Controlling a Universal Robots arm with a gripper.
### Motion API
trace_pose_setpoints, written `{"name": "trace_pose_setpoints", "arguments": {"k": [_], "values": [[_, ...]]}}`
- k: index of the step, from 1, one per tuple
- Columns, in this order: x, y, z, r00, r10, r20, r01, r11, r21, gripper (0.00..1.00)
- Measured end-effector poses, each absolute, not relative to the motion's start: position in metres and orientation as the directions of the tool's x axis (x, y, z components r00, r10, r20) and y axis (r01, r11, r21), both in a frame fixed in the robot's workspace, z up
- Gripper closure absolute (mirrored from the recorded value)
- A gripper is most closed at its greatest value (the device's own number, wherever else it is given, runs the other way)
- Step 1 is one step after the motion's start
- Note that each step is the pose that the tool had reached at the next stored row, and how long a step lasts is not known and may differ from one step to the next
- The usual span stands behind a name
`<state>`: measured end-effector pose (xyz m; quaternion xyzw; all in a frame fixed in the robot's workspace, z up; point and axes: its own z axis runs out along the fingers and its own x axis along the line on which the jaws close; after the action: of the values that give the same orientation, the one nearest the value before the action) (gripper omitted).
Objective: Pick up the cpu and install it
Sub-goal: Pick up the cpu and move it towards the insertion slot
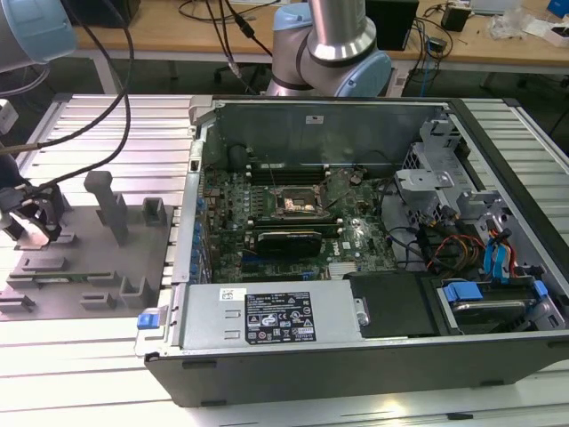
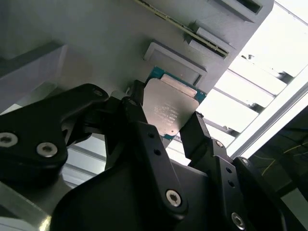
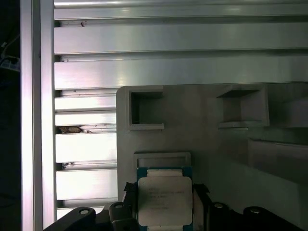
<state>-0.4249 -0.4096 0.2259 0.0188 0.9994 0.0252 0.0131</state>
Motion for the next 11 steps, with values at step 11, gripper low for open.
{"name": "trace_pose_setpoints", "arguments": {"k": [11], "values": [[-0.425, -0.409, 0.243, -0.999, 0.038, -0.025, 0.037, 0.998, 0.051, 0.45]]}}
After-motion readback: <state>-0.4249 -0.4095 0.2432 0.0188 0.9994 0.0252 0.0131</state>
